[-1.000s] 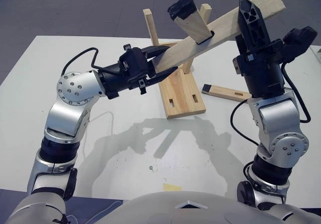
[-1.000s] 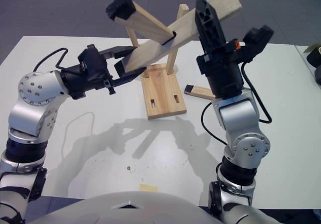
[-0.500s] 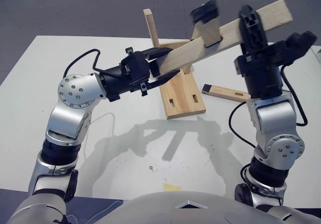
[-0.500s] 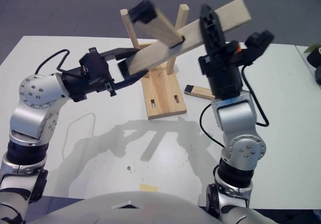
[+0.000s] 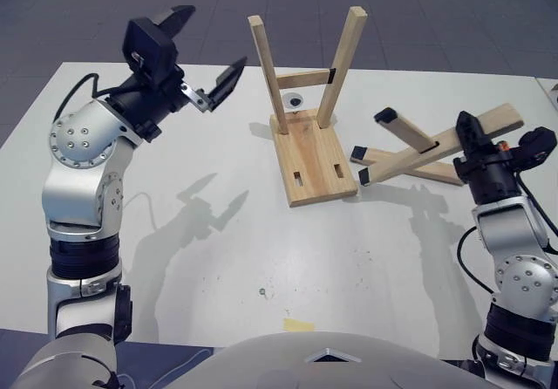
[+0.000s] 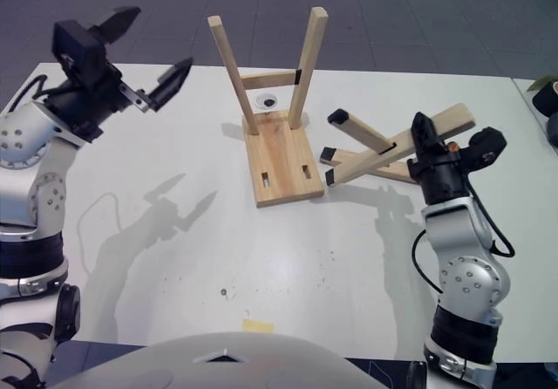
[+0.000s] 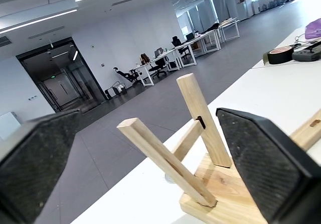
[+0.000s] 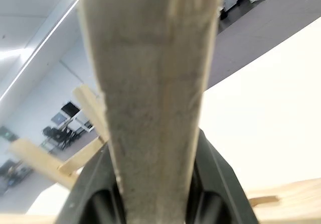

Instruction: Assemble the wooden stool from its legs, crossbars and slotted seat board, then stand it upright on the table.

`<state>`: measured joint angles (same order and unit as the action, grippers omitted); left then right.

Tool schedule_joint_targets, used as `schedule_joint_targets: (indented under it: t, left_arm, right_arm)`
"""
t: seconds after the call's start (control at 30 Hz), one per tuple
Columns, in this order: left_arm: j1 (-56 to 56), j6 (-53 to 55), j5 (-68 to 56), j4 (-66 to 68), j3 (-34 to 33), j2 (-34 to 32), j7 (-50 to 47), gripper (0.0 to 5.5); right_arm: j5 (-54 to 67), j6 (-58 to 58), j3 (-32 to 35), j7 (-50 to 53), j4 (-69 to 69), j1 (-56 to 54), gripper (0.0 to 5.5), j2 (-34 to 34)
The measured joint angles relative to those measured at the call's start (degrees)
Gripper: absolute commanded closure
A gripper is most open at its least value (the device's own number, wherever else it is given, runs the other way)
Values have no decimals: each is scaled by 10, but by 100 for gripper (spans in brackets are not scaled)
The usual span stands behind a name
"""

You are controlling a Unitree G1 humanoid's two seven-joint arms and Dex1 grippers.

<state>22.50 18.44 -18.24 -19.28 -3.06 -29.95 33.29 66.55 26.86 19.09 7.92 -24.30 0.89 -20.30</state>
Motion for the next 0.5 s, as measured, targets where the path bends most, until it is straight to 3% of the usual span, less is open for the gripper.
schedule_joint_targets:
  t: [0.5]
  left_arm:
    - [-28,-4,16,0,29,18,-3,10]
  right_arm:
    - [-54,14,-48,0,-4,-67,448,42]
